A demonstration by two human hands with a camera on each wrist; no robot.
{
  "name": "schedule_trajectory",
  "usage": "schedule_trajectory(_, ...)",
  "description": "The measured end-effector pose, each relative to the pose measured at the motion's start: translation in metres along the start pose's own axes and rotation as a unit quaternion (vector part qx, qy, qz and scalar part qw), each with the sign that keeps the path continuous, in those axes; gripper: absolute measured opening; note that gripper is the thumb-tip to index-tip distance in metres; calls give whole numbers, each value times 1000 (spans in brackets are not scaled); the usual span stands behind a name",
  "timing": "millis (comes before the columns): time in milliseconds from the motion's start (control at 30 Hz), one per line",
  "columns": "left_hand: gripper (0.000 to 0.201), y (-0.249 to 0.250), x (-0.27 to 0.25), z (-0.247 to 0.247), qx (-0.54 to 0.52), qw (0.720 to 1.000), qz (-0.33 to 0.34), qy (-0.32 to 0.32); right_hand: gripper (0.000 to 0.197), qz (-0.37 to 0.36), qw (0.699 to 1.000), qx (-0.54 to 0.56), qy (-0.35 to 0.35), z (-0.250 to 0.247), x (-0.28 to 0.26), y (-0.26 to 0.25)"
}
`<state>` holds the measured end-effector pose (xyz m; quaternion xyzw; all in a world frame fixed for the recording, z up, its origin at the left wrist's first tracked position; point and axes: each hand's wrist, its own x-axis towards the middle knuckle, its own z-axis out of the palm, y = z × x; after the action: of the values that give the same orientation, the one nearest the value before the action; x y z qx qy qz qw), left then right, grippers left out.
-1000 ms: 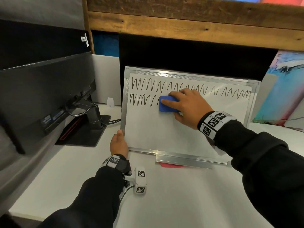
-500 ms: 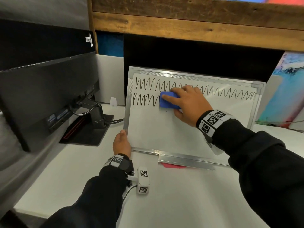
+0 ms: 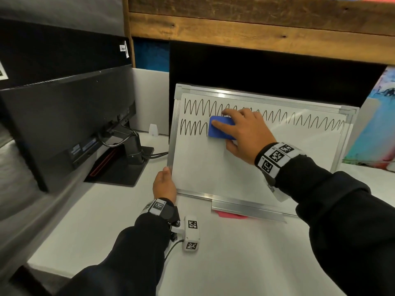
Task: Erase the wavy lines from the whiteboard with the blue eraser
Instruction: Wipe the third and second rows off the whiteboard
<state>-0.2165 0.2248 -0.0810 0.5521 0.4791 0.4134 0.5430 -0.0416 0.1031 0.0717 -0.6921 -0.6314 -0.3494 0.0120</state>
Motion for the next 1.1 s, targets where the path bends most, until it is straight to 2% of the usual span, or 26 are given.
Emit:
schedule_trajectory(100,48,0,0,-1,6,1000,14,1,55,-75,997,-20,-18,7,-4,-9)
schedule_trajectory(133,48,0,0,-1,3,1000,18,0,55,-74,997,-20,-20,7,-3,-8)
schedule_trajectory(233,47,-1,0,-1,-1,1000,18,-2,54,-10,1000,1,14,2,4,-4)
schedule_trajectory(333,46,-1,0,0,2,1000,19,2,50,-73,997,-13,3,7,2,-10)
schedule_trajectory(367,46,0,0,-1,4,1000,20,1,49,-73,997,-14,-1,7,3,-9)
schedule_trajectory(467,46,-2,0,-1,4,1000,18,-4,49,-7,1000,13,28,4,7,-6)
schedule_trajectory(567,46,-2,1,-1,8,1000,21,-1,49,-68,998,-7,9,10,5,-14)
schedule_trajectory(700,45,-2,1,0,0,1000,22,-4,51,-10,1000,14,20,6,13,-11)
schedule_trajectory(800,45,-2,2,0,3,1000,22,-3,50,-66,998,-10,4,8,14,-16)
schedule_trajectory(900,45,-2,2,0,2,1000,25,-6,50,-10,1000,2,17,2,21,-10)
schedule_trajectory(933,45,-2,3,0,3,1000,27,-4,50,-14,1000,3,22,3,22,-11)
schedule_trajectory(1033,45,-2,3,-1,22,999,33,-1,49,-92,996,-18,-2,10,18,-19)
schedule_trajectory(1100,44,-2,4,-1,33,999,35,-1,50,-54,999,-6,2,7,21,-15)
